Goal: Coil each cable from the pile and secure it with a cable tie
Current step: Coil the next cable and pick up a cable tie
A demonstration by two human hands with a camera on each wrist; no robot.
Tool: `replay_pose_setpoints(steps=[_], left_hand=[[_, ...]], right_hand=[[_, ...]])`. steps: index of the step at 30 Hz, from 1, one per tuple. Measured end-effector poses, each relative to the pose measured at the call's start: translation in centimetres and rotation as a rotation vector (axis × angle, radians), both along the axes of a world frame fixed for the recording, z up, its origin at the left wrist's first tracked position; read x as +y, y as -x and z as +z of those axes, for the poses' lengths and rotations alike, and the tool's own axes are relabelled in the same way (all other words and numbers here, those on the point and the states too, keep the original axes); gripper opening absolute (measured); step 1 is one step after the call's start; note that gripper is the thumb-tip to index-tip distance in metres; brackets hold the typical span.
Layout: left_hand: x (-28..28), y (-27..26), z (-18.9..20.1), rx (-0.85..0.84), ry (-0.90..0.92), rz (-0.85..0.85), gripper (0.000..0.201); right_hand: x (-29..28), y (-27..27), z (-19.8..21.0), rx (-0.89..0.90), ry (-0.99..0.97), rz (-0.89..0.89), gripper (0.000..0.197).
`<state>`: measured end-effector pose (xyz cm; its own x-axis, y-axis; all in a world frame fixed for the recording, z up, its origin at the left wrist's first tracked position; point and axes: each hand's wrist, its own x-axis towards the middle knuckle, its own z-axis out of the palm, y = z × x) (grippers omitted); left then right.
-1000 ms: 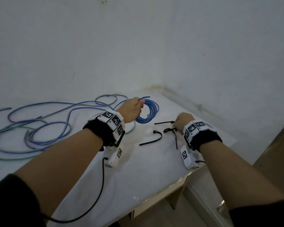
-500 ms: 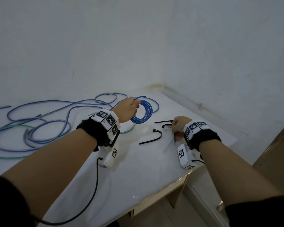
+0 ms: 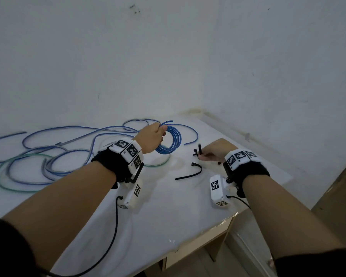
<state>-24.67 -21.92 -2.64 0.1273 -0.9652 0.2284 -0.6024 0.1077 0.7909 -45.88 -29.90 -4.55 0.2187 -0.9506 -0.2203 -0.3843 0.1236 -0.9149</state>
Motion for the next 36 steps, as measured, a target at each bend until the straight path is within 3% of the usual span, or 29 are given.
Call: replay_pose_setpoints(steps=[3, 9, 17, 20, 26, 36], left_hand=[[0.6, -1.0, 0.1, 0.016, -0.002, 0.024, 0.031], [2.4, -3.8, 0.7, -0.065, -0.001, 0.121, 0.03], [5.6, -9.5, 0.6, -0.163, -0.063, 0.325, 0.035], [6.9, -11.3, 0.8, -0.207, -0.069, 0.378, 0.035], [9.8, -14.3, 1.5, -0.17, -0.037, 0.434, 0.035], [14.2, -18.7, 2.3, -0.053, 0.057, 0.552, 0.043]], right_hand=[[0.8, -1.2, 0.7, -0.247, -0.009, 0.071, 0.006], [2.5, -5.0, 2.1, -0.419, 0.039, 0.167, 0.015], [6.7, -12.8, 4.5, -0.805, -0.009, 0.337, 0.019], [8.4, -16.1, 4.8, -0.78, -0.006, 0.423, 0.018], [11.3, -22.2, 4.3, -0.545, 0.123, 0.536, 0.018], [14.8, -28.3, 4.2, -0.649, 0.314, 0.607, 0.011]])
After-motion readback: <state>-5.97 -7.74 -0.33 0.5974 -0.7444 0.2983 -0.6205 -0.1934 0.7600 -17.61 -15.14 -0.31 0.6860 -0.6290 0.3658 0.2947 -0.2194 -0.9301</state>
